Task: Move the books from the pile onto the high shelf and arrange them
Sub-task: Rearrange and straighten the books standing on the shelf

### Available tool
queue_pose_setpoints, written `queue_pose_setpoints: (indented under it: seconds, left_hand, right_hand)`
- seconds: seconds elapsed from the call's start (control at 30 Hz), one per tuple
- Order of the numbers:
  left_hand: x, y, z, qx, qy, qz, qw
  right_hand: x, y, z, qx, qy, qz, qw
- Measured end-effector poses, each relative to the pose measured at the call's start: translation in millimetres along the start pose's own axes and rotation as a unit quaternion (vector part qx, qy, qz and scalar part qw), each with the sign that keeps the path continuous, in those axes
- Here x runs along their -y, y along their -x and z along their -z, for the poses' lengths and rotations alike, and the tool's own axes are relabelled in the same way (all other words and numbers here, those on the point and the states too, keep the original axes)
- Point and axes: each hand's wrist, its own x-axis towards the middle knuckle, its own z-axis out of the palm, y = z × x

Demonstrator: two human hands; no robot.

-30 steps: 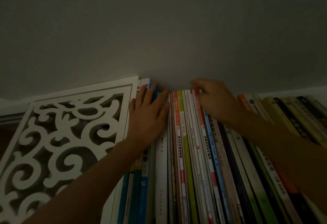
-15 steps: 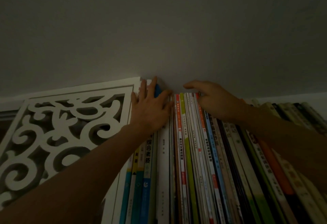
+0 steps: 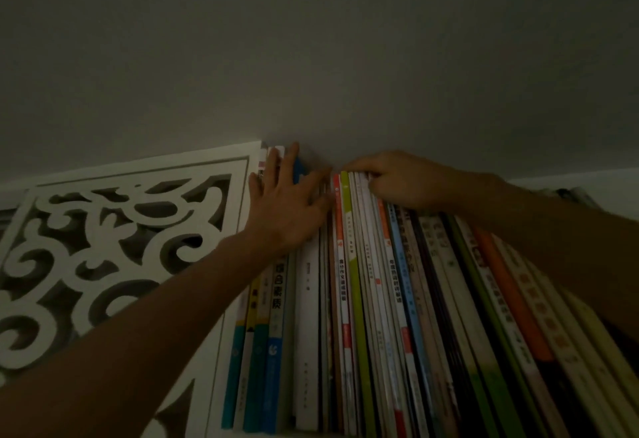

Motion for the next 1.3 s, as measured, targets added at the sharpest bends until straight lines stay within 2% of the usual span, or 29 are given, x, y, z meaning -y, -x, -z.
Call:
queue_pose_setpoints:
  seconds: [0.07, 0.2, 0.33, 0.4, 0.5, 0.6, 0.7, 0.93, 1.03, 1.17, 1.3]
  left_hand:
    - [-3, -3, -3, -0.021, 0.000, 0.009, 1.000]
    - [-7, -5, -12, -0.071, -0.023, 0.042, 0.996]
    - [-11, -11, -10, -0.070, 0.011, 0.072, 0.995]
    - [-10, -8, -10, -0.078, 0.022, 0.051, 0.995]
    - [0, 11, -15, -0.117, 0.003, -0.044, 0.992]
    - [7, 39, -28, -0.107, -0.072, -0.126, 0.984]
    - [9, 56, -40, -0.113, -0.136, -0.127, 0.976]
    - [0, 65, -38, -0.098, -0.070, -0.099, 0.988]
    - [-16, 99, -42, -0.059, -0.073, -0.115, 0.989]
    - [-21, 135, -69, 0.011, -0.076, -0.156, 0.985]
    - [-17, 132, -71, 0.004, -0.092, -0.150, 0.984]
  right_hand:
    - [-3, 2, 2, 0.004, 0.071, 0.015, 0.997]
    - [-11, 9, -13, -0.048, 0.204, 0.001, 0.978]
    - [-12, 7, -23, -0.108, 0.231, -0.039, 0.966]
    - [-12, 8, -24, -0.118, 0.220, -0.034, 0.968]
    - [-18, 20, -27, -0.133, 0.235, -0.018, 0.963]
    - [-30, 37, -22, -0.121, 0.241, -0.043, 0.962]
    - [-36, 54, -27, -0.110, 0.280, -0.026, 0.953]
    - [-30, 70, -34, -0.134, 0.257, -0.034, 0.957]
    - [-35, 85, -28, -0.135, 0.269, -0.048, 0.952]
    - [-44, 104, -43, -0.135, 0.318, 0.004, 0.939]
    - [-48, 106, -63, -0.175, 0.331, 0.022, 0.927]
